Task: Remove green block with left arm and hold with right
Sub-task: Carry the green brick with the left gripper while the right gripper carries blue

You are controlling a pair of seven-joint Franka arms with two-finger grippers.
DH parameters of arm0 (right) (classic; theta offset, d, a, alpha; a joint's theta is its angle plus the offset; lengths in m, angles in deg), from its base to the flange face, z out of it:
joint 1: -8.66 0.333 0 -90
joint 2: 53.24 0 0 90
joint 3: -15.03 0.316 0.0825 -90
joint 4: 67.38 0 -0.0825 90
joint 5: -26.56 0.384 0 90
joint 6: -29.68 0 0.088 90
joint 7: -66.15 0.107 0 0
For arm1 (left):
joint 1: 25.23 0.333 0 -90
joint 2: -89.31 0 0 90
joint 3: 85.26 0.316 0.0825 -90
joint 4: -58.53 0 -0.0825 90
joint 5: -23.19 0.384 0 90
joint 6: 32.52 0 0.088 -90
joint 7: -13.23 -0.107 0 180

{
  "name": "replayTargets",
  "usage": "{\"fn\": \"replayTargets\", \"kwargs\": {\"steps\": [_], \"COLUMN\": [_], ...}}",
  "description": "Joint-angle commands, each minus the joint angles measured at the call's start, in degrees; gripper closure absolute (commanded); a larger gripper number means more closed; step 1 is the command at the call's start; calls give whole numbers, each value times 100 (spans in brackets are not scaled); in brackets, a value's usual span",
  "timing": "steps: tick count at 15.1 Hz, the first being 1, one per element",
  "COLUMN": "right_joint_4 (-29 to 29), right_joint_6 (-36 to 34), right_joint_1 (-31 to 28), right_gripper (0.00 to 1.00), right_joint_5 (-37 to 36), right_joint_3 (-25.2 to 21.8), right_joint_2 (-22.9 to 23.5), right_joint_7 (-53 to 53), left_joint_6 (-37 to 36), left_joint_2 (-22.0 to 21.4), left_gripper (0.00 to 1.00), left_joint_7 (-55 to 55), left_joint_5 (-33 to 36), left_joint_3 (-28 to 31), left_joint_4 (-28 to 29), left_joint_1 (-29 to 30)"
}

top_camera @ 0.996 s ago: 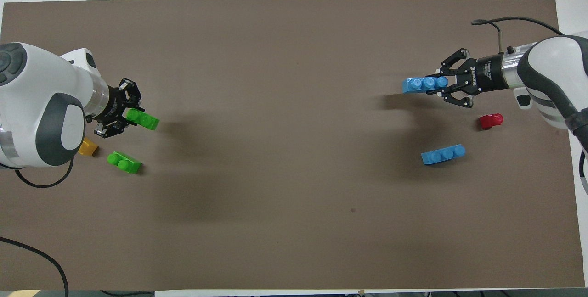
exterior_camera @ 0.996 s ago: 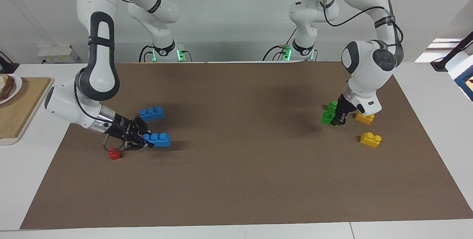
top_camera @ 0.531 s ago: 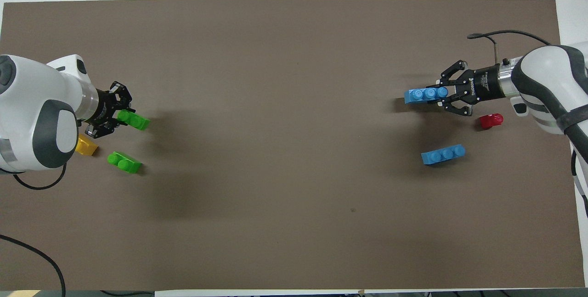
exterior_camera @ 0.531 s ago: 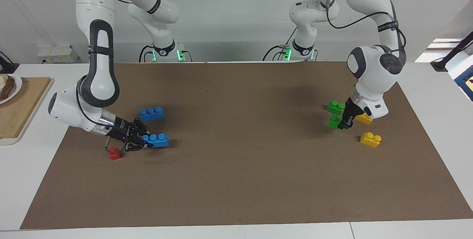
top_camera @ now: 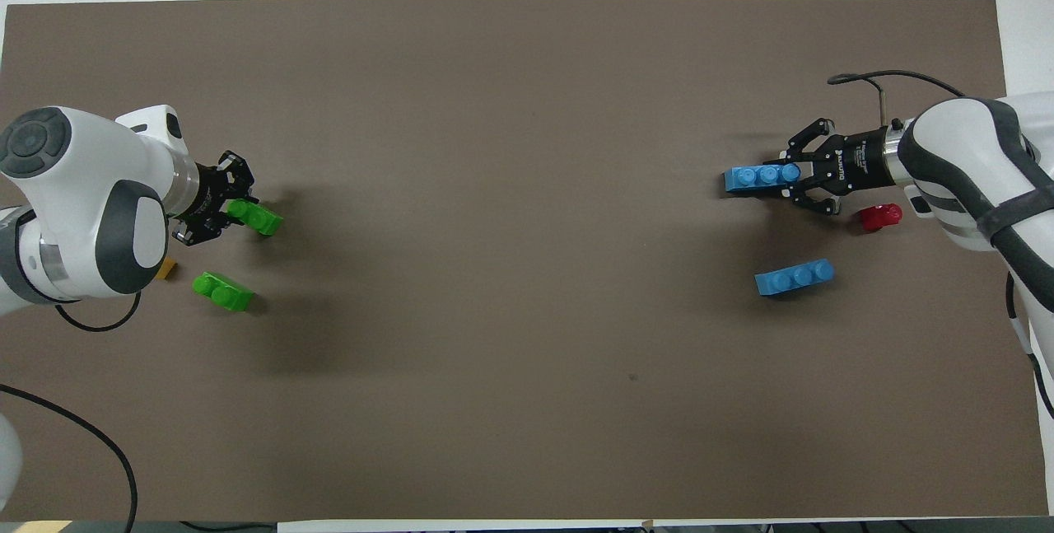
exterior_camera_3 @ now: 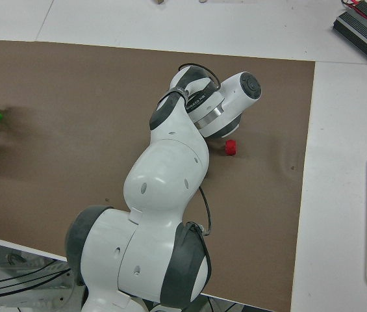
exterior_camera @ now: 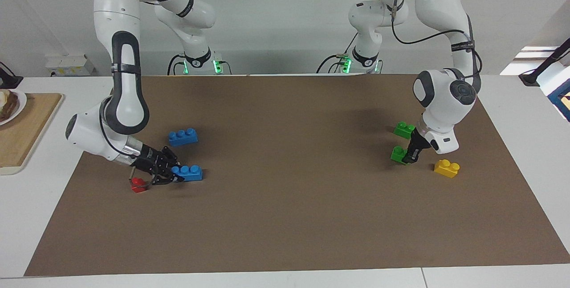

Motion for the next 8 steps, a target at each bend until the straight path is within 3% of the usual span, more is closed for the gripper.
{"fn": "replayTargets", "kwargs": {"steps": [1,5,7,8], "right_joint_4": [176,177,133,115], "right_joint_6": [242,269,251,260], "right_joint_1": [-75,-40,-31,-40], "right_gripper": [100,100,73,50], "right_joint_5": [-89,-98,-107,-115], "right_joint_3": [96,88,88,88], "right_joint_2": [-43,-43,-43,-43], "right_joint_7": [-153,-329,-477,-548], "left_joint_6": [162,162,162,162], "left_joint_2": [77,113,113,113], "left_gripper": [100,100,100,90], "left_joint_7": [-469,-699,-708,-735], "left_joint_5": [-126,-126,-117,-126], "left_joint_3": [-39,-30,-30,-30], "left_joint_4": [55,55,55,55], "left_joint_1": [185,256,247,238]}}
